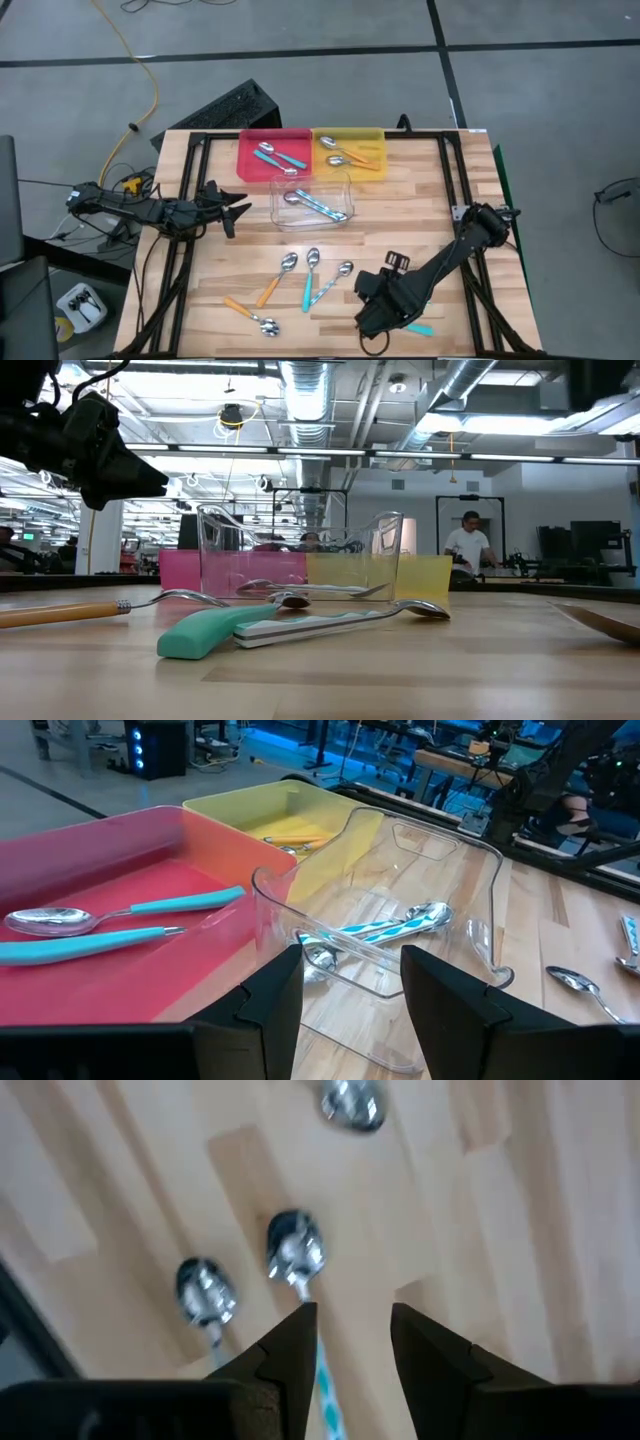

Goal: Sort silverware by color (type)
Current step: Put the green patterned spoon into the transparent bin

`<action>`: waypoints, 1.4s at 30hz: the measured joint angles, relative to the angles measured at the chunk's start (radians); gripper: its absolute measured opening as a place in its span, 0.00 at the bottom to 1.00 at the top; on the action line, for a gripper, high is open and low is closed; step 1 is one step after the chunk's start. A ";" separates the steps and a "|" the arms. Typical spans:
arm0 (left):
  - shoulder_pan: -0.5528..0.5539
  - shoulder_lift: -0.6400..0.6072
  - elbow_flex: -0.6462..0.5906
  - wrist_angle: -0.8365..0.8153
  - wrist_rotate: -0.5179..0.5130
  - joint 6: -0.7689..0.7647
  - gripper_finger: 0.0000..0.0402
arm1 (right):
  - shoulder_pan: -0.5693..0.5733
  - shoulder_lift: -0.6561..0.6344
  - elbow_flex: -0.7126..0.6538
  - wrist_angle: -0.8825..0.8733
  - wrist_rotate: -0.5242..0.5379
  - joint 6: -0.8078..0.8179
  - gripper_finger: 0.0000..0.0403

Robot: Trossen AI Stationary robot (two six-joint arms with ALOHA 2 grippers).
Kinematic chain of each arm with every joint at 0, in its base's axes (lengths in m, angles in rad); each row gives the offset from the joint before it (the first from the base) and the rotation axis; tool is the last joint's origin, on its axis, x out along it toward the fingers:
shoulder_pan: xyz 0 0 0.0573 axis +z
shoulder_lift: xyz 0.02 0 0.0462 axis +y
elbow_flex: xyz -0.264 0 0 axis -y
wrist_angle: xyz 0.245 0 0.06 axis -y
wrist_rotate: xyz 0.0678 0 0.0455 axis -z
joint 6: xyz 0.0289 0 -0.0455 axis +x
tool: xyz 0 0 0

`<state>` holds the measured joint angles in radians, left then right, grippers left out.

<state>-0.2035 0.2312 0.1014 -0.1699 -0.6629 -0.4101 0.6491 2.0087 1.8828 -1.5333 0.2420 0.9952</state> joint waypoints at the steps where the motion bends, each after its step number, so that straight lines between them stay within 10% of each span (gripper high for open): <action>1: 0.000 0.000 0.000 0.000 -0.005 -0.005 0.38 | -0.005 0.000 0.000 0.001 0.008 -0.011 0.36; 9: 0.000 0.000 0.000 0.001 -0.021 -0.025 0.38 | -0.018 -0.072 -0.142 0.042 0.076 0.077 0.32; 26: 0.001 0.004 0.000 0.002 -0.060 0.002 0.38 | -0.069 -0.441 -0.901 0.873 0.000 -0.024 0.36; 42: 0.001 0.004 0.000 -0.006 0.005 -0.023 0.38 | -0.062 -0.524 -0.961 0.883 -0.096 0.078 0.58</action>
<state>-0.2028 0.2356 0.1009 -0.1761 -0.6582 -0.4326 0.5874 1.4849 0.9218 -0.6500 0.1460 1.0733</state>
